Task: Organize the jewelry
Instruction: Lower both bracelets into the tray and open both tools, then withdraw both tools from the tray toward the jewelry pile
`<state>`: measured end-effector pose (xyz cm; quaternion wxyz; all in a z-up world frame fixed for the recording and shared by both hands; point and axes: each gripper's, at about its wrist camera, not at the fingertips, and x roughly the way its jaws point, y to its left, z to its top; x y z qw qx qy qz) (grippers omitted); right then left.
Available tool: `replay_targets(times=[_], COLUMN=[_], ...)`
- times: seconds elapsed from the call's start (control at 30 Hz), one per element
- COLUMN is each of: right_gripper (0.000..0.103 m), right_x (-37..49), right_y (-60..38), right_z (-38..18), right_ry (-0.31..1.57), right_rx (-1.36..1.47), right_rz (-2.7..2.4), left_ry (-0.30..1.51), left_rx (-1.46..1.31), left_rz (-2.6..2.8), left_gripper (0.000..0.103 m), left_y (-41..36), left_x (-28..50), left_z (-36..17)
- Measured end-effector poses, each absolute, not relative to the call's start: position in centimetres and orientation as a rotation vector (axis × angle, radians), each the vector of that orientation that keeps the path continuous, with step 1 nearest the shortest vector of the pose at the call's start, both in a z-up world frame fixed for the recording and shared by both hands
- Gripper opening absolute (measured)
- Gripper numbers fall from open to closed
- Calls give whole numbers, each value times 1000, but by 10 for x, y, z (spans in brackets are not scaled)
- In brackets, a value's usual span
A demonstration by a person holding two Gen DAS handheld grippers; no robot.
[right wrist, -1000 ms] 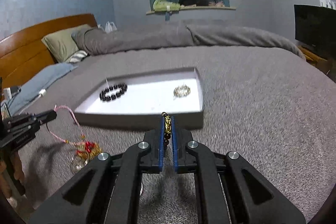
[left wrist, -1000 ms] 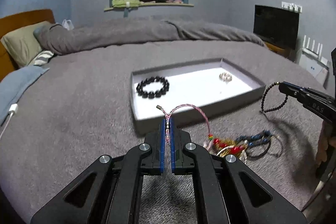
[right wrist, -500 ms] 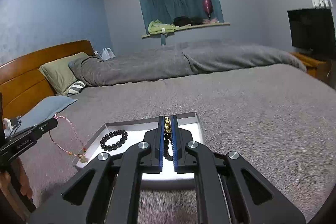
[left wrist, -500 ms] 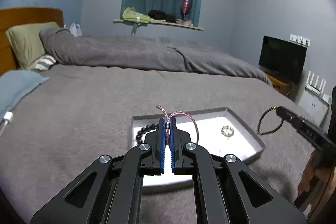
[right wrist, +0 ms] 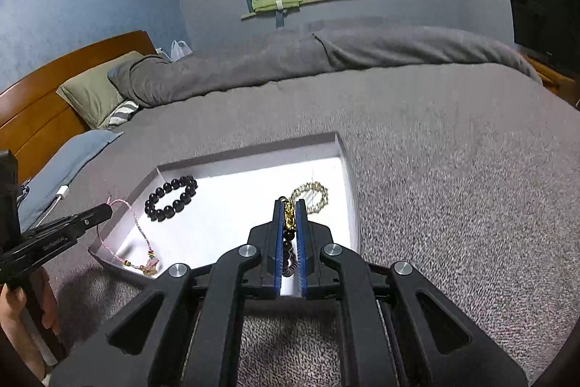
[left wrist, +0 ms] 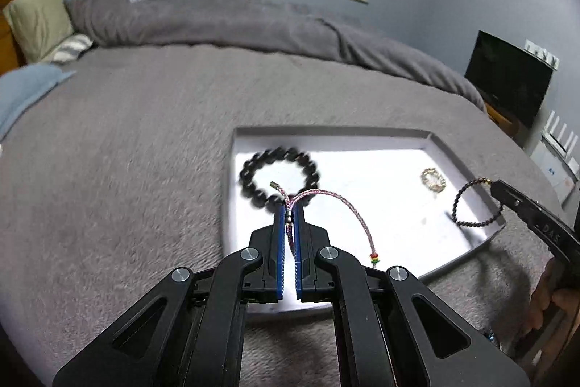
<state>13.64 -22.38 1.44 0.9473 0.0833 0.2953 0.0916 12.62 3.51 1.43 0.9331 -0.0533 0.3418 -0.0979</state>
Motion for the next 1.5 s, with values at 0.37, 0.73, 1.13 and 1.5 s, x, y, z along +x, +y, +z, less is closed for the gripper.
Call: replay_targets(times=[0.37, 0.73, 1.13, 1.5], right_gripper=[6, 6, 8, 71], right_x=[135, 136, 132, 112], right_y=[-216, -212, -216, -225], right_z=[-3, -4, -1, 22], right_ry=[694, 681, 654, 514], right_rx=[121, 63, 79, 121], right_rz=[165, 134, 124, 121], left_ry=[757, 790, 768, 675], left_rx=[-25, -6, -5, -13], left_rz=[-198, -171, -173, -160], left_gripper=[5, 5, 19, 71], left_y=[25, 25, 24, 25], left_x=[121, 125, 121, 108], left_z=[1, -7, -4, 14])
